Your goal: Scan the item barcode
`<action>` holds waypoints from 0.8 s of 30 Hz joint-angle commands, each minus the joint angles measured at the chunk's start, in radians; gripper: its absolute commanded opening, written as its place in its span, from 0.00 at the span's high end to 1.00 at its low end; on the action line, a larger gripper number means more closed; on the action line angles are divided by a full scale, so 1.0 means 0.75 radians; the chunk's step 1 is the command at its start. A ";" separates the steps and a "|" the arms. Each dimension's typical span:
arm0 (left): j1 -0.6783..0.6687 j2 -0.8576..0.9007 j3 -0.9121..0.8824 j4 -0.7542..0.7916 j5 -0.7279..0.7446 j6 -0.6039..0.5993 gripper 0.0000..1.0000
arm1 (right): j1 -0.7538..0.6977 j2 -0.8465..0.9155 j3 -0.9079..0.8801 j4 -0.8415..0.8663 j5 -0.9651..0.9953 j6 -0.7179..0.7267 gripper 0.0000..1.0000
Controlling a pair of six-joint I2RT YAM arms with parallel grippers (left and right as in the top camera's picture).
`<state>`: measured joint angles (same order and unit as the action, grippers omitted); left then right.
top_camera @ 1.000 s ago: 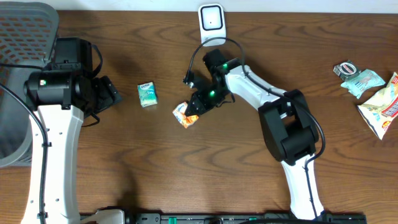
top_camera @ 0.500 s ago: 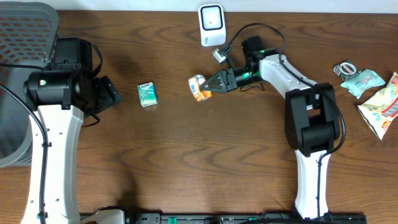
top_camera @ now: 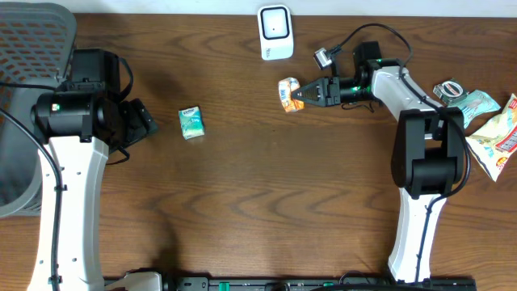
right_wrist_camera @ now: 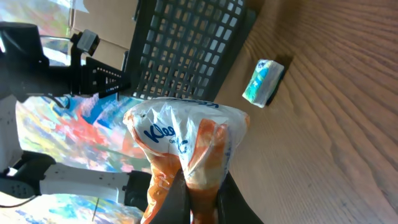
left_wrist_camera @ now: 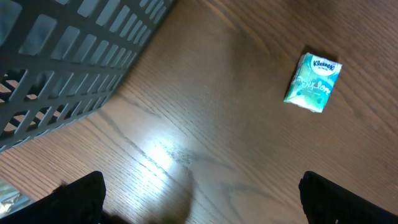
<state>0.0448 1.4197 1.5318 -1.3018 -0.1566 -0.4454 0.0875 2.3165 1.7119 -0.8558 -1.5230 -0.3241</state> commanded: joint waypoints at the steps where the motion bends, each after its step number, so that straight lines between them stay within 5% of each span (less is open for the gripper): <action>1: 0.006 0.006 0.005 -0.004 -0.013 -0.012 0.02 | 0.013 0.015 -0.008 -0.026 -0.052 -0.135 0.99; 24: 0.006 0.006 0.005 -0.004 -0.013 -0.012 0.02 | 0.006 0.015 -0.009 -0.133 -0.052 -0.219 0.99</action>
<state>0.0452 1.4197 1.5318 -1.3018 -0.1566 -0.4454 0.0937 2.3165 1.7115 -0.9501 -1.5276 -0.4538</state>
